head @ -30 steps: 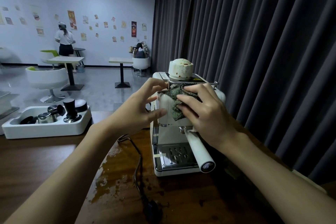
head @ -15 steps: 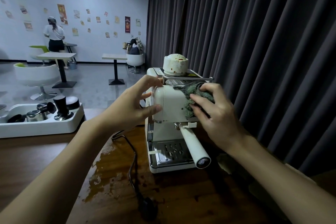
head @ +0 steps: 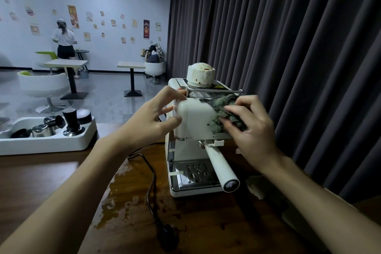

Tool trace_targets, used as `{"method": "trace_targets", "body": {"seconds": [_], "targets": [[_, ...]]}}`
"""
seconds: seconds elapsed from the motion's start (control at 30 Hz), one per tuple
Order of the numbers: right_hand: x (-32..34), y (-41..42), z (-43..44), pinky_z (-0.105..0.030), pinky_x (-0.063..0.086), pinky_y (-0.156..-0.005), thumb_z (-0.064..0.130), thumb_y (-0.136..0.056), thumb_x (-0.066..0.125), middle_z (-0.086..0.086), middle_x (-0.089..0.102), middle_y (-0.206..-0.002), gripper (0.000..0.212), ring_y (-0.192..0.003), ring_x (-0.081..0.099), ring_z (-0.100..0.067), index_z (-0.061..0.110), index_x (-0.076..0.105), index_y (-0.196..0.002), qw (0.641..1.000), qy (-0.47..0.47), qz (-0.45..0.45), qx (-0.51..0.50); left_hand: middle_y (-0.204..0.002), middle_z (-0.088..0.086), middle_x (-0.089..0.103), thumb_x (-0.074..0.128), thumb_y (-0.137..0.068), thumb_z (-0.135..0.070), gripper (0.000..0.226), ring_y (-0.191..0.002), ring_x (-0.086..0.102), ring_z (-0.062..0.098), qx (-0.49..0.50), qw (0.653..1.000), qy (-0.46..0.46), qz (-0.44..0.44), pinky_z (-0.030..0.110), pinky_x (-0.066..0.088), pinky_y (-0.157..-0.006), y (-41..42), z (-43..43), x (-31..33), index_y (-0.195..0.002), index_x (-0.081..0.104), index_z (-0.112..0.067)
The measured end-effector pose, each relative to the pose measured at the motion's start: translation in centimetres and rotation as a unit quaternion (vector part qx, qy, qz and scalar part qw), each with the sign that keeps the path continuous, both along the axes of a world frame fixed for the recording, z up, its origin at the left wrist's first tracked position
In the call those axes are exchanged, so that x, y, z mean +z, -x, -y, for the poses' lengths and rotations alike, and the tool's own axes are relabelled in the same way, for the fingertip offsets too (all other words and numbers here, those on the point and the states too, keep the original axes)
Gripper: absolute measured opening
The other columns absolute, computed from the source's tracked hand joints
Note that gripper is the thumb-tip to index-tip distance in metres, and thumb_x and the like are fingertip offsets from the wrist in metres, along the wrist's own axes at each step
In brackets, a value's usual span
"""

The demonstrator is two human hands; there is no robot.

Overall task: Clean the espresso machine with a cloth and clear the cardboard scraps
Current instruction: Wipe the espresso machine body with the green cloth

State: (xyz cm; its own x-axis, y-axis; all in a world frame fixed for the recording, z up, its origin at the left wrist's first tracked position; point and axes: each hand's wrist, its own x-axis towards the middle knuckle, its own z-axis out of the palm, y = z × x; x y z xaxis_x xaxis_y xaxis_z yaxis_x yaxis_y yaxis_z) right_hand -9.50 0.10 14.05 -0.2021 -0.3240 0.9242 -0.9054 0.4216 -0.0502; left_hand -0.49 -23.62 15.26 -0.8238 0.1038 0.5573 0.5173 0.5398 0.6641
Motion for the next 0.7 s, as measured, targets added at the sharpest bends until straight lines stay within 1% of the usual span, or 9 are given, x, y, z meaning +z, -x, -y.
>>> {"method": "trace_targets", "body": {"seconds": [0.03, 0.1, 0.2, 0.27, 0.37, 0.43, 0.5, 0.57, 0.7], "targets": [[-0.1, 0.3, -0.7, -0.013, 0.042, -0.088, 0.007, -0.082, 0.076, -0.015, 0.057, -0.099, 0.023, -0.093, 0.055, -0.019, -0.003, 0.070, -0.101, 1.000, 0.009, 0.003, -0.015, -0.141, -0.021, 0.051, 0.060, -0.088, -0.031, 0.029, -0.137, 0.041, -0.008, 0.001, 1.000, 0.004, -0.001, 0.025, 0.038, -0.111, 0.0, 0.0, 0.0, -0.112, 0.049, -0.041], [-0.4, 0.8, -1.7, -0.020, 0.046, -0.085, 0.011, -0.083, 0.075, -0.014, 0.058, -0.097, 0.023, -0.091, 0.057, -0.023, -0.002, 0.070, -0.102, 0.999, 0.024, 0.006, -0.044, -0.141, -0.022, 0.051, 0.059, -0.086, -0.036, 0.029, -0.137, 0.041, -0.009, 0.004, 1.000, 0.007, -0.005, 0.023, 0.037, -0.110, 0.0, 0.0, 0.0, -0.111, 0.048, -0.043], [-0.7, 0.5, -1.7, -0.033, 0.050, -0.078, 0.015, -0.085, 0.073, -0.013, 0.059, -0.095, 0.022, -0.088, 0.059, -0.027, 0.000, 0.070, -0.102, 0.996, 0.035, 0.010, -0.077, -0.139, -0.024, 0.050, 0.060, -0.087, -0.030, 0.029, -0.137, 0.040, -0.009, 0.010, 1.000, 0.009, -0.009, 0.019, 0.037, -0.109, 0.0, -0.1, -0.1, -0.111, 0.049, -0.042], [-0.7, -0.3, -0.8, -0.030, 0.049, -0.076, 0.012, -0.083, 0.075, -0.011, 0.060, -0.093, 0.021, -0.083, 0.060, -0.025, 0.000, 0.070, -0.100, 0.997, 0.032, 0.015, -0.068, -0.138, -0.023, 0.051, 0.059, -0.088, -0.028, 0.029, -0.136, 0.041, -0.009, 0.014, 1.000, 0.013, -0.008, 0.017, 0.038, -0.108, -0.1, -0.2, 0.0, -0.109, 0.048, -0.042], [-0.6, -1.7, 1.2, -0.024, 0.047, -0.074, 0.012, -0.079, 0.079, -0.009, 0.062, -0.091, 0.021, -0.080, 0.061, -0.022, 0.003, 0.070, -0.096, 0.998, -0.007, 0.003, -0.058, -0.139, -0.023, 0.052, 0.058, -0.092, -0.033, 0.019, -0.131, 0.047, -0.009, 0.018, 1.000, -0.001, 0.000, 0.015, 0.043, -0.103, -0.1, -0.3, 0.1, -0.109, 0.050, -0.038], [-0.5, -2.5, 2.7, -0.017, 0.042, -0.075, 0.013, -0.077, 0.080, -0.006, 0.062, -0.091, 0.022, -0.079, 0.060, -0.019, 0.006, 0.070, -0.095, 0.998, -0.035, 0.005, -0.046, -0.138, -0.026, 0.051, 0.055, -0.101, -0.022, 0.012, -0.124, 0.049, -0.017, 0.016, 1.000, -0.021, 0.003, 0.008, 0.044, -0.095, -0.2, -0.2, 0.1, -0.111, 0.053, -0.029], [-0.4, -2.9, 3.6, -0.018, 0.044, -0.073, 0.014, -0.077, 0.081, -0.004, 0.062, -0.092, 0.023, -0.078, 0.060, -0.017, 0.008, 0.070, -0.096, 0.998, -0.053, 0.014, -0.030, -0.135, -0.028, 0.050, 0.050, -0.104, -0.014, 0.014, -0.121, 0.045, -0.025, 0.021, 1.000, -0.022, -0.006, 0.001, 0.040, -0.091, -0.3, -0.3, 0.1, -0.111, 0.054, -0.025], [-0.3, -2.9, 3.7, -0.021, 0.048, -0.072, 0.014, -0.077, 0.081, -0.003, 0.062, -0.093, 0.023, -0.080, 0.060, -0.017, 0.008, 0.070, -0.096, 0.998, -0.053, 0.025, -0.011, -0.136, -0.027, 0.051, 0.051, -0.104, -0.016, 0.015, -0.121, 0.046, -0.023, 0.021, 0.999, -0.024, -0.006, 0.003, 0.041, -0.092, -0.3, -0.5, 0.1, -0.109, 0.053, -0.030], [-0.8, -2.1, 2.4, -0.019, 0.047, -0.075, 0.009, -0.077, 0.080, -0.005, 0.061, -0.092, 0.020, -0.082, 0.060, -0.016, 0.005, 0.070, -0.094, 0.999, -0.025, 0.039, 0.012, -0.137, -0.029, 0.050, 0.056, -0.091, -0.024, 0.022, -0.132, 0.046, -0.010, 0.017, 1.000, -0.016, -0.012, 0.023, 0.041, -0.109, -0.2, -0.6, -0.1, -0.108, 0.051, -0.037]]}}
